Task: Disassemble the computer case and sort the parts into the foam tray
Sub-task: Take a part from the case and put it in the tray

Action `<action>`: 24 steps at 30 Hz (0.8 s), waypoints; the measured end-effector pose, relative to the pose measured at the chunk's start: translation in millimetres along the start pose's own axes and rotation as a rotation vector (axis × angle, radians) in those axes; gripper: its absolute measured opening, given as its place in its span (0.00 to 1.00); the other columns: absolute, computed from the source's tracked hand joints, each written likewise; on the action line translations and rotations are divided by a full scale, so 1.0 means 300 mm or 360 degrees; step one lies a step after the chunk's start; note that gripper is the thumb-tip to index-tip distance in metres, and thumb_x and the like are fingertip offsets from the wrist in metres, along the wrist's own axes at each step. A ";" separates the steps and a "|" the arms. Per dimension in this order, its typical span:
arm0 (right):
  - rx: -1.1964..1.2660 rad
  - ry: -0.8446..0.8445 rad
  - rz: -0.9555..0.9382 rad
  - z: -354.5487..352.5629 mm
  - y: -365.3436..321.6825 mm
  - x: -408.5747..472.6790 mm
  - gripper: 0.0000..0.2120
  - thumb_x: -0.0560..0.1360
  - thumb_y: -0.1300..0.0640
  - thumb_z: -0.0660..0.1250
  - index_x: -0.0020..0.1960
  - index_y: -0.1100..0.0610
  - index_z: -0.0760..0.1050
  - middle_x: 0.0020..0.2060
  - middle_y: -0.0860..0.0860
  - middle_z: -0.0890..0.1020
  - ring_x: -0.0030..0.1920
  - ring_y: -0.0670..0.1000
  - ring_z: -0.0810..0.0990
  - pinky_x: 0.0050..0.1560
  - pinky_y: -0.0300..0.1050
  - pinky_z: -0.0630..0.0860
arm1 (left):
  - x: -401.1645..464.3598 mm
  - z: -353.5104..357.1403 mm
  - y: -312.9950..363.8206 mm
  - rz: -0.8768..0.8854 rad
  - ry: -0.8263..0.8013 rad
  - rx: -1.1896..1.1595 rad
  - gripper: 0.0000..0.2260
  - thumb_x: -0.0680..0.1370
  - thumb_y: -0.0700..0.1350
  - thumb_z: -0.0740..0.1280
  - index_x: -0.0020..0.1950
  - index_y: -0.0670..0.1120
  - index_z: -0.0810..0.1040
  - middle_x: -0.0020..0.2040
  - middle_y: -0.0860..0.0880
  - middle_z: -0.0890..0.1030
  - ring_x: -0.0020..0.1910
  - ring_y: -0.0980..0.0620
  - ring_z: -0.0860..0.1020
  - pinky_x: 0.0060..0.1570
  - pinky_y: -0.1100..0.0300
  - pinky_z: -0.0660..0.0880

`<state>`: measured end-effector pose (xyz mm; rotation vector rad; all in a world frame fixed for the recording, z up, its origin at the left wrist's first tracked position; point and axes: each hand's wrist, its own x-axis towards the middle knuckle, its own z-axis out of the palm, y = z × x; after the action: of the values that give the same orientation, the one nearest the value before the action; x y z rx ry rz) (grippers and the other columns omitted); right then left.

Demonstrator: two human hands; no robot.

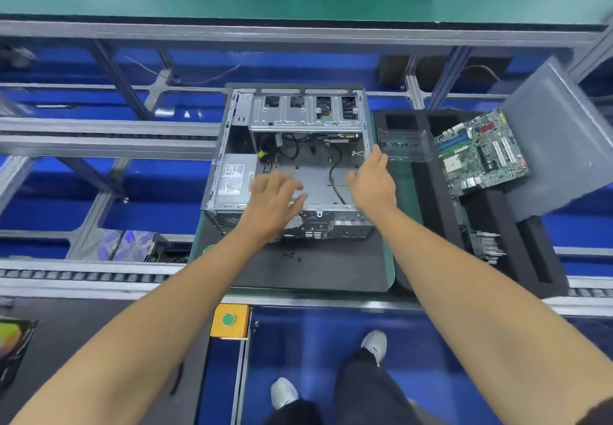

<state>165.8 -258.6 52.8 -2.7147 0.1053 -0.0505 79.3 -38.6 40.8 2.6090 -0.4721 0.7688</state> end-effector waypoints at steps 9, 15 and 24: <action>-0.0024 -0.0005 0.0034 -0.002 -0.002 0.007 0.34 0.80 0.51 0.64 0.78 0.62 0.52 0.70 0.60 0.67 0.52 0.63 0.81 0.38 0.49 0.68 | -0.272 0.050 -0.073 0.0282 -0.1054 -0.0119 0.11 0.81 0.52 0.62 0.57 0.50 0.79 0.52 0.52 0.75 0.52 0.52 0.73 0.54 0.47 0.74; -0.0007 -0.0020 0.0038 -0.007 -0.002 0.008 0.34 0.80 0.48 0.65 0.77 0.61 0.53 0.68 0.58 0.67 0.50 0.62 0.80 0.39 0.52 0.72 | -0.317 0.082 -0.061 -0.0327 -0.1166 -0.0187 0.14 0.82 0.43 0.68 0.68 0.47 0.80 0.62 0.46 0.79 0.63 0.47 0.77 0.59 0.51 0.75; 0.0026 -0.0002 0.0045 -0.012 -0.006 0.003 0.34 0.80 0.47 0.66 0.77 0.60 0.54 0.67 0.57 0.67 0.47 0.61 0.79 0.40 0.51 0.70 | -0.374 0.151 -0.007 -0.0804 -0.0766 -0.0422 0.08 0.79 0.39 0.72 0.57 0.41 0.86 0.55 0.43 0.81 0.50 0.53 0.82 0.58 0.68 0.75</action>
<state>166.7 -258.5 56.9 -2.6964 0.1420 -0.0414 11.2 -33.5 -59.0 2.4793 -0.0188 -0.0843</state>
